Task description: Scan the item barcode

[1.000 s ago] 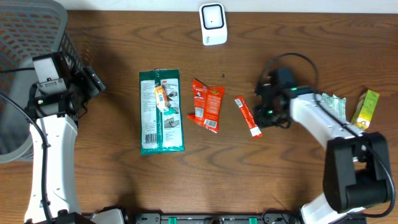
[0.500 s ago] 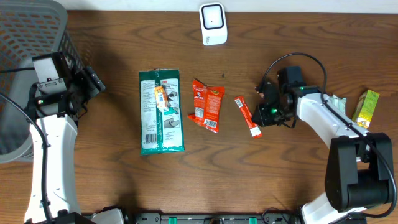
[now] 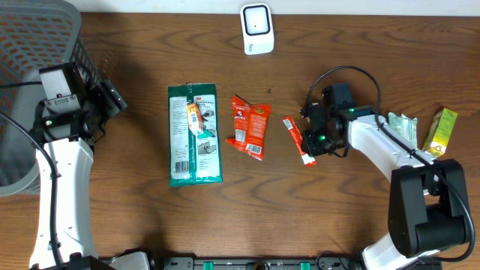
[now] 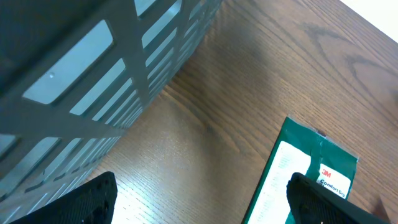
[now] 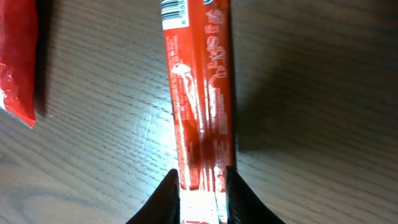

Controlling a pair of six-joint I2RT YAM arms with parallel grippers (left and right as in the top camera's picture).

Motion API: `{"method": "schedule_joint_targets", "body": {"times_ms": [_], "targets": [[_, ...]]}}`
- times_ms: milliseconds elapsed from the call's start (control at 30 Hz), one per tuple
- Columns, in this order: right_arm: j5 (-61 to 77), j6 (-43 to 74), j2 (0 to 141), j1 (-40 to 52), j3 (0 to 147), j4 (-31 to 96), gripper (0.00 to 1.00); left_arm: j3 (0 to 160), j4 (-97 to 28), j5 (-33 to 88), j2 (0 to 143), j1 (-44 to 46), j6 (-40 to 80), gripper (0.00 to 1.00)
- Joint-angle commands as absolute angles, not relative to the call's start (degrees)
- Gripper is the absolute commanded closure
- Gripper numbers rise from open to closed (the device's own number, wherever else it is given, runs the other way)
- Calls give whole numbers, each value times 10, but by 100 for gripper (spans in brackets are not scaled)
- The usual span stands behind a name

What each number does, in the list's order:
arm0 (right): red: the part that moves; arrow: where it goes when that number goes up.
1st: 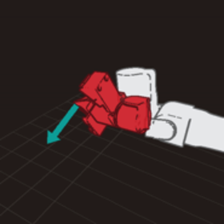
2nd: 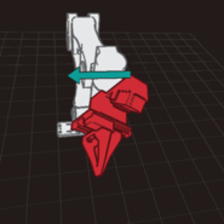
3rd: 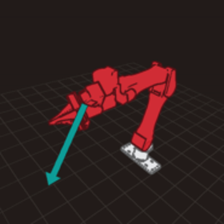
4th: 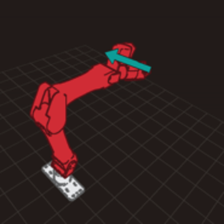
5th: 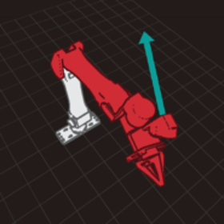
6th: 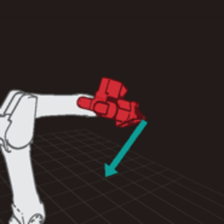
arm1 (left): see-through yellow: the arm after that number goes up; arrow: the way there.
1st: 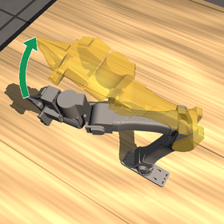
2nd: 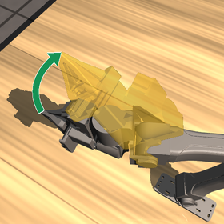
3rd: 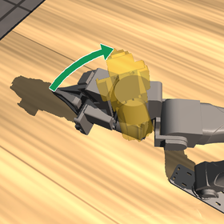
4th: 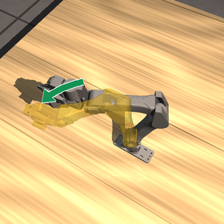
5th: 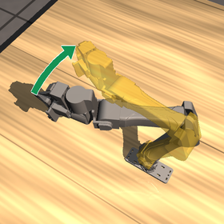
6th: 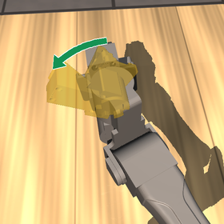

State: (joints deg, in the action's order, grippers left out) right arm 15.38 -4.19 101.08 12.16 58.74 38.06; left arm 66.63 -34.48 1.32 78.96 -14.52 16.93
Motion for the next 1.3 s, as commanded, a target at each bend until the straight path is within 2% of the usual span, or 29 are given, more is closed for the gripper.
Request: {"method": "schedule_joint_targets", "body": {"times_ms": [0,200,433,533,600,833,1067,1267], "targets": [[137,-48,1004,125,582,378,81,674,-344,6,780,-150,173,12],[135,-48,1004,130,561,352,76,674,-344,6,780,-150,173,12],[135,-48,1004,130,500,265,77,674,-344,6,780,-150,173,12],[130,-48,1004,130,492,262,85,674,-344,6,780,-150,173,12],[121,-48,1000,130,498,266,99,674,-344,6,780,-150,173,12],[108,-48,970,130,524,272,99,674,-344,6,780,-150,173,12],[-61,-48,945,143,529,282,99,674,-344,6,780,-150,173,12],[-219,-41,945,212,528,289,99,674,-344,6,780,-150,173,12]]}}
